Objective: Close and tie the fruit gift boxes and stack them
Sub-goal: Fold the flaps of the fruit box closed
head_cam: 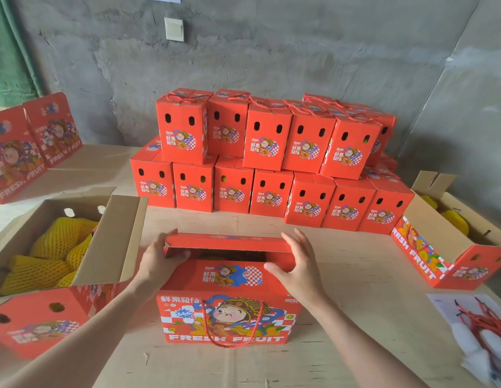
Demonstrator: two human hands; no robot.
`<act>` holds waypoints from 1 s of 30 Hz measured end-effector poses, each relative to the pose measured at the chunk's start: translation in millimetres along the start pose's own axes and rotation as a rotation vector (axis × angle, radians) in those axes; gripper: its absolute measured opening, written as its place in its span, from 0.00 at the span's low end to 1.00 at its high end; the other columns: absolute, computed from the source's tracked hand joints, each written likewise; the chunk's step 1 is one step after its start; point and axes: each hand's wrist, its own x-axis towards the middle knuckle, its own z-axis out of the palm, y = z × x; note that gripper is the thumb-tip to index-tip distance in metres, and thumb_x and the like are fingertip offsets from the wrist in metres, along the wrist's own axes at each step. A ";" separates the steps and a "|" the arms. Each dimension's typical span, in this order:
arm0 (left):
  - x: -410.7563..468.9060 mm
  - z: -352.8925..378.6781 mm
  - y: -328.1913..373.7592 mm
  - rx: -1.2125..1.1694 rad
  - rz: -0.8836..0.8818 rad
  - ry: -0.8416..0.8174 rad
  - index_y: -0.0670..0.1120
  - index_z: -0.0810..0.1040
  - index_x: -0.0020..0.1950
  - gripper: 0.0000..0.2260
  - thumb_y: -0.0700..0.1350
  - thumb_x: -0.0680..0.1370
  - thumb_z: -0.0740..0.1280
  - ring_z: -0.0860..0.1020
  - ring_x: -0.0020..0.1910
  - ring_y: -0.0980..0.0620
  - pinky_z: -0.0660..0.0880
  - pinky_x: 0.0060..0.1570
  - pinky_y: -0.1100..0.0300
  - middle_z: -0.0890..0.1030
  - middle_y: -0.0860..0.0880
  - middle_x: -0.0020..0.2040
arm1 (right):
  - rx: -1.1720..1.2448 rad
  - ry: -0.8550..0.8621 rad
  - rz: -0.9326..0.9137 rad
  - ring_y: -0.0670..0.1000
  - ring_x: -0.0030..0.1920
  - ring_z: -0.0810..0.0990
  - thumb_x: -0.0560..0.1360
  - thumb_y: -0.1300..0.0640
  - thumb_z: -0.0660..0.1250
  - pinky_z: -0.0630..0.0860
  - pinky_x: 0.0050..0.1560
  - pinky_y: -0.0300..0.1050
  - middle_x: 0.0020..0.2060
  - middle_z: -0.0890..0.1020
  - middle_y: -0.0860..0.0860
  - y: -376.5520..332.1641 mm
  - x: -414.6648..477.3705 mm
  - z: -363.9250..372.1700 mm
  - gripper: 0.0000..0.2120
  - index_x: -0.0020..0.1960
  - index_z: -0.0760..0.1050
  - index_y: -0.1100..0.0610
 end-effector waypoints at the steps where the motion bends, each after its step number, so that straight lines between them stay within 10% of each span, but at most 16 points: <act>1: 0.3 0.6 -0.7 -0.010 -0.002 0.011 0.45 0.66 0.71 0.28 0.42 0.74 0.72 0.76 0.53 0.45 0.76 0.48 0.52 0.75 0.41 0.63 | -0.009 0.007 -0.011 0.50 0.73 0.60 0.73 0.53 0.72 0.58 0.74 0.49 0.71 0.66 0.52 0.3 0.3 -0.2 0.27 0.69 0.69 0.58; 5: 0.0 0.3 -8.4 -0.097 -0.051 -0.011 0.46 0.64 0.70 0.35 0.43 0.68 0.77 0.77 0.50 0.50 0.75 0.40 0.61 0.74 0.43 0.63 | -0.034 0.035 -0.031 0.55 0.66 0.71 0.78 0.61 0.66 0.65 0.69 0.44 0.61 0.75 0.56 3.2 1.4 -0.2 0.14 0.62 0.76 0.63; 9: -9.7 -2.6 -10.2 -0.154 0.083 -0.010 0.48 0.55 0.73 0.44 0.48 0.66 0.79 0.65 0.68 0.50 0.69 0.61 0.53 0.60 0.47 0.73 | -0.109 -0.038 0.003 0.54 0.66 0.71 0.75 0.61 0.69 0.60 0.64 0.34 0.60 0.75 0.57 6.4 2.9 -0.4 0.13 0.58 0.76 0.63; 12: -0.9 -0.9 1.3 0.253 0.344 0.036 0.46 0.65 0.72 0.35 0.57 0.69 0.72 0.61 0.73 0.49 0.61 0.70 0.46 0.62 0.48 0.75 | -0.176 -0.155 -0.039 0.55 0.73 0.63 0.76 0.58 0.68 0.54 0.70 0.38 0.68 0.70 0.58 9.3 12.1 -5.1 0.13 0.59 0.74 0.61; 16: 24.6 11.3 24.6 0.806 0.416 -0.333 0.49 0.59 0.76 0.36 0.66 0.73 0.62 0.50 0.77 0.54 0.41 0.74 0.52 0.56 0.50 0.78 | -0.351 -0.507 -0.077 0.49 0.77 0.48 0.79 0.46 0.61 0.46 0.75 0.47 0.77 0.55 0.50 11.3 34.0 -22.8 0.21 0.71 0.64 0.42; 23: 42.1 16.0 30.4 1.128 0.502 -0.578 0.56 0.50 0.78 0.45 0.73 0.63 0.37 0.65 0.70 0.49 0.60 0.68 0.53 0.66 0.50 0.71 | -0.371 -0.565 -0.099 0.49 0.75 0.55 0.81 0.45 0.57 0.56 0.73 0.52 0.74 0.60 0.50 9.5 39.6 -21.8 0.21 0.72 0.60 0.33; 30: 38.2 23.5 19.5 1.170 0.564 -0.465 0.59 0.46 0.77 0.30 0.67 0.76 0.43 0.64 0.70 0.49 0.60 0.69 0.52 0.65 0.51 0.71 | -0.524 -0.591 -0.191 0.49 0.74 0.53 0.82 0.47 0.51 0.54 0.71 0.52 0.74 0.58 0.51 13.2 39.7 -18.9 0.22 0.74 0.52 0.33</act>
